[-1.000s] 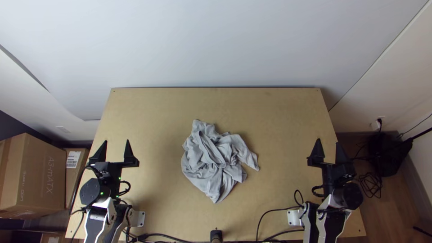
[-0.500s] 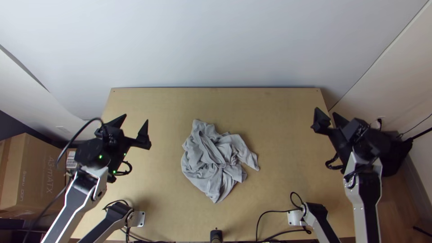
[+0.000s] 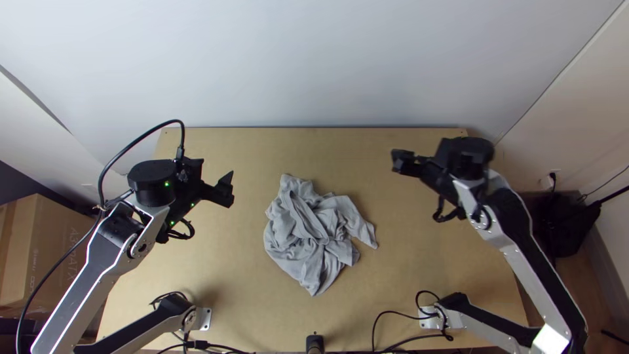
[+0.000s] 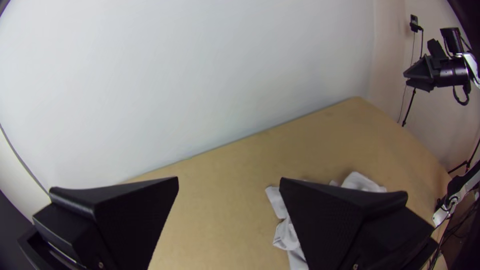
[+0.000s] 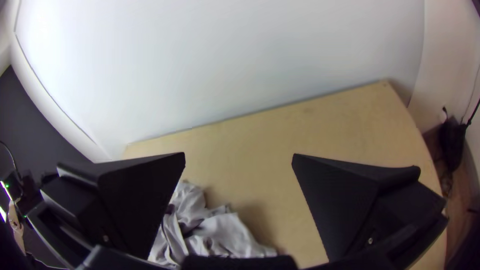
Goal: Fold the t-shirt
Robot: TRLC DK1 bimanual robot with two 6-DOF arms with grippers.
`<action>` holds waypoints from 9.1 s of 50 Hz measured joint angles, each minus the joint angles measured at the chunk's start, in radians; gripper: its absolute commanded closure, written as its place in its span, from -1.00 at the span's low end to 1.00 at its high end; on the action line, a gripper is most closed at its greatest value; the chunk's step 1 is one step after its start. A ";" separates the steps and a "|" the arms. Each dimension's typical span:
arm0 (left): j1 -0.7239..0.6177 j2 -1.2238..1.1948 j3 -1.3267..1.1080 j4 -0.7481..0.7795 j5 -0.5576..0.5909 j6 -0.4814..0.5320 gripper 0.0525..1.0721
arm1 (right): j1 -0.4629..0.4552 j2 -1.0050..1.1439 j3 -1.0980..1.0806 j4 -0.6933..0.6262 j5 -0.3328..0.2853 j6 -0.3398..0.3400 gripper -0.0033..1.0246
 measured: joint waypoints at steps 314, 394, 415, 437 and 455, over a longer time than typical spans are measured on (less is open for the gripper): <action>-0.240 0.466 -0.349 0.428 0.415 -0.160 0.95 | -0.141 0.835 0.344 0.395 0.022 0.047 0.95; -0.204 0.202 -0.561 0.315 0.501 -0.275 -0.38 | -0.153 0.833 0.245 0.375 0.015 0.098 0.95; -0.288 0.337 -0.566 0.458 0.406 -0.238 -0.38 | -0.183 0.833 0.245 0.375 0.014 0.098 0.95; -0.307 0.497 -0.493 0.549 0.406 -0.239 0.93 | -0.207 0.829 0.197 0.375 0.015 0.098 0.95; -0.182 0.455 -0.473 0.496 0.406 -0.252 0.95 | -0.246 0.705 0.164 0.304 0.014 0.082 0.95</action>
